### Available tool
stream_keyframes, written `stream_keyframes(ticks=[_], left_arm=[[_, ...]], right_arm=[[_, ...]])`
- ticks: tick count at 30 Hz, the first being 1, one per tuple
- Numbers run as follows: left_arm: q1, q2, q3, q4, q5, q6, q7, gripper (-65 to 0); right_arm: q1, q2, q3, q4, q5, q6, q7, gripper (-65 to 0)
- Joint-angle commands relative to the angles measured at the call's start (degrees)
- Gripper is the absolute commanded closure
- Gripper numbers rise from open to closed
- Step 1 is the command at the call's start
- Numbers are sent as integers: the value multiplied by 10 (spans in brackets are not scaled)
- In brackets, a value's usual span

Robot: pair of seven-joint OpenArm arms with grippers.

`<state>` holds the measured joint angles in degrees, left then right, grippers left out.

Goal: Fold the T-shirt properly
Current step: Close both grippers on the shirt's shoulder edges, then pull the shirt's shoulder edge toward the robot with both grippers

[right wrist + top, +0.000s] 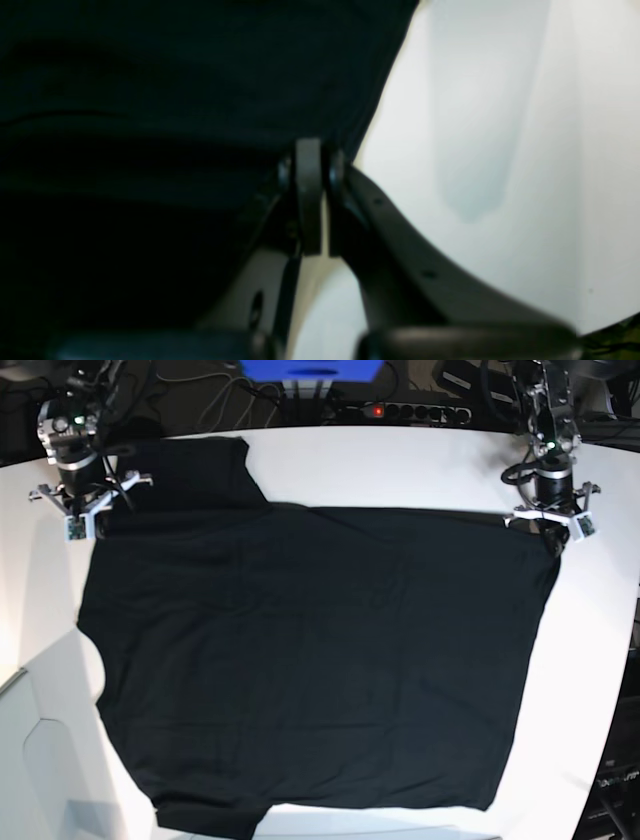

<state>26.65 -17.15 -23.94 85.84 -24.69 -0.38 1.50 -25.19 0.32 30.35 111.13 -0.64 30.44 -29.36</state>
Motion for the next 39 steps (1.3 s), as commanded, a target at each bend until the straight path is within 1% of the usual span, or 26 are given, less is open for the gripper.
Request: stream_keyframes(ticks=[1, 4, 13, 14, 17, 19, 22, 26, 28, 32, 34, 37, 39], left_arm=[[-2, -9, -5, 11, 2, 2, -14, 0], [-7, -9, -5, 9, 2, 2, -14, 0], [-64, -10, -5, 4, 3, 2, -13, 0], [-70, -10, -5, 4, 3, 2, -6, 0], [-107, -10, -5, 4, 3, 2, 39, 0], [-132, -9, -5, 4, 3, 2, 64, 0], [-165, -7, -5, 4, 3, 2, 89, 0], [-210, -7, -1, 4, 3, 2, 123, 0], [-232, -7, -1, 4, 3, 2, 137, 0], [-262, -5, 0, 4, 4, 2, 170, 0], [-263, -4, 0, 4, 4, 2, 174, 0], [-261, -4, 0, 4, 4, 2, 173, 0], [-260, -4, -1, 4, 4, 2, 174, 0]], right_arm=[[5, 5, 3, 13, 6, 8, 12, 0], [27, 6, 3, 13, 6, 8, 9, 0], [105, 9, 2, 8, 3, 8, 7, 0], [113, 10, 2, 7, 2, 8, 7, 0], [142, 10, -1, 6, 2, 8, 7, 0], [162, 17, -2, 6, 2, 8, 7, 0], [198, 18, -3, -15, 2, 8, 7, 0], [240, 39, -3, -66, 2, 8, 7, 0], [260, 43, -3, -88, 2, 8, 7, 0], [270, 53, -3, -105, 2, 8, 7, 0], [268, 52, -3, -105, 2, 8, -11, 0], [269, 53, -5, -111, 2, 8, -64, 0], [273, 54, -26, -128, 2, 8, -95, -7]])
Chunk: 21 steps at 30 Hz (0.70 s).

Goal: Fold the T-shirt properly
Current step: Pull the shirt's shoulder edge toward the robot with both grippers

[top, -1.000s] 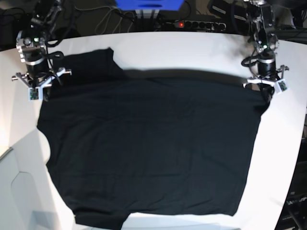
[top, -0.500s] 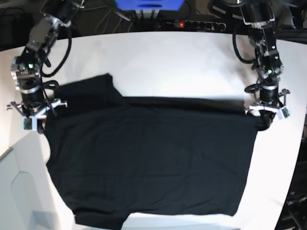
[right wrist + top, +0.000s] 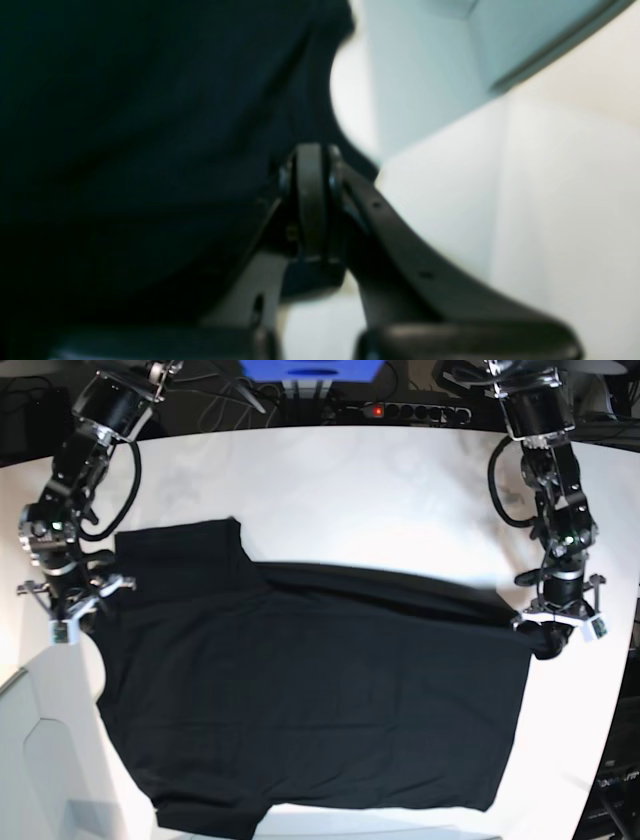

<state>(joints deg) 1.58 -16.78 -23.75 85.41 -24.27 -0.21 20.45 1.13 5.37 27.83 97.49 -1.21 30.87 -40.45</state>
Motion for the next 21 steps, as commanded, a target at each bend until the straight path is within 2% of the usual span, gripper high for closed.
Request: stream_keyframes(ticks=[1, 6, 9, 21], left_arm=[[-8, -8, -4, 8, 0, 0, -15, 0], [8, -8, -4, 8, 0, 0, -19, 0], [14, -8, -2, 8, 0, 0, -19, 0], [21, -7, -2, 8, 0, 0, -19, 0]], right_arm=[[10, 8, -12, -2, 8, 4, 8, -31], [13, 13, -54, -58, 9, 4, 12, -199], [34, 12, -53, -87, 9, 4, 12, -264], [55, 12, -54, -126, 9, 3, 12, -269]])
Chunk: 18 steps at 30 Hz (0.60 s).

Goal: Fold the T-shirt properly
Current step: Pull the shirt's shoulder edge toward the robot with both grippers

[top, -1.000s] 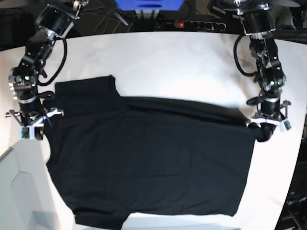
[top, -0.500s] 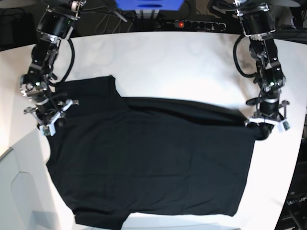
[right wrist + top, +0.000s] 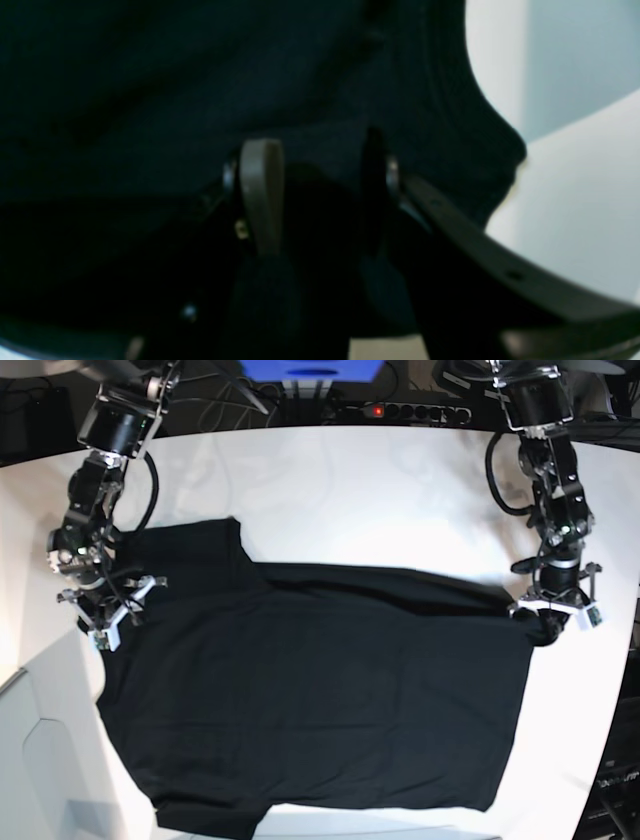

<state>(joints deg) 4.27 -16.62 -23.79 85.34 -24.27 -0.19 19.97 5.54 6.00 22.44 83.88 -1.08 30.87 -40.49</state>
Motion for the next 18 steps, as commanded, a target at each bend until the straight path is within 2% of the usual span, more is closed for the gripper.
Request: stream_keyframes(ticks=[1, 18], left_arm=[[-6, -8, -2, 9, 0, 0, -14, 0], [-5, -8, -2, 9, 0, 0, -14, 0]], right_arm=[[10, 5, 0, 10, 8, 3, 12, -269], [0, 5, 1, 9, 8, 1, 11, -274]])
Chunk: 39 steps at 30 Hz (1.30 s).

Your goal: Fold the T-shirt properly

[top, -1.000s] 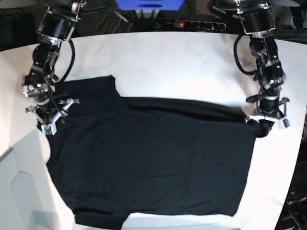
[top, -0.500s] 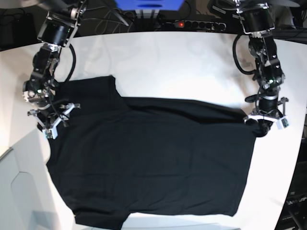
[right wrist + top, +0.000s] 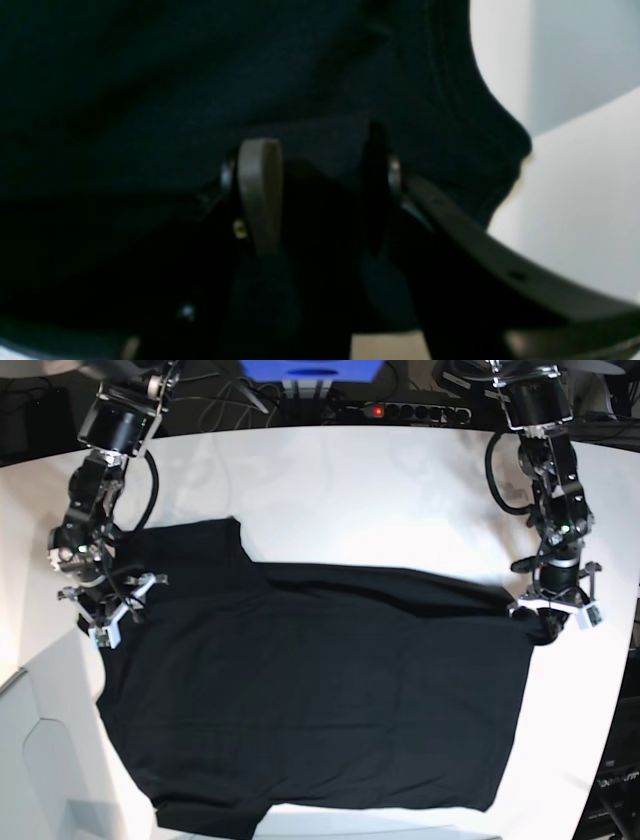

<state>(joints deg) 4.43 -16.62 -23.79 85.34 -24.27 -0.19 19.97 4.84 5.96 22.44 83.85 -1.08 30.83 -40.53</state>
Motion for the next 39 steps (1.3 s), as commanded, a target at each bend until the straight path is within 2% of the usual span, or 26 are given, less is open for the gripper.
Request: stream_keyframes(ticks=[1, 9, 11, 18, 25, 39], left_arm=[[-7, -8, -2, 9, 0, 0, -14, 0], [-7, -8, -2, 9, 0, 0, -14, 0], [-7, -8, -2, 9, 0, 0, -14, 0], [-3, -8, -2, 9, -1, 0, -14, 0], [1, -8, -2, 9, -1, 0, -14, 0], [1, -8, -5, 14, -1, 0, -15, 0]], right_arm=[[5, 5, 1, 9, 8, 2, 11, -273], [1, -1, 3, -29, 8, 3, 12, -260], [1, -1, 3, -28, 8, 3, 12, -222], [7, -1, 3, -2, 8, 3, 13, -2], [7, -2, 1, 59, 9, 3, 13, 0], [-8, -1, 0, 54, 8, 4, 11, 0]])
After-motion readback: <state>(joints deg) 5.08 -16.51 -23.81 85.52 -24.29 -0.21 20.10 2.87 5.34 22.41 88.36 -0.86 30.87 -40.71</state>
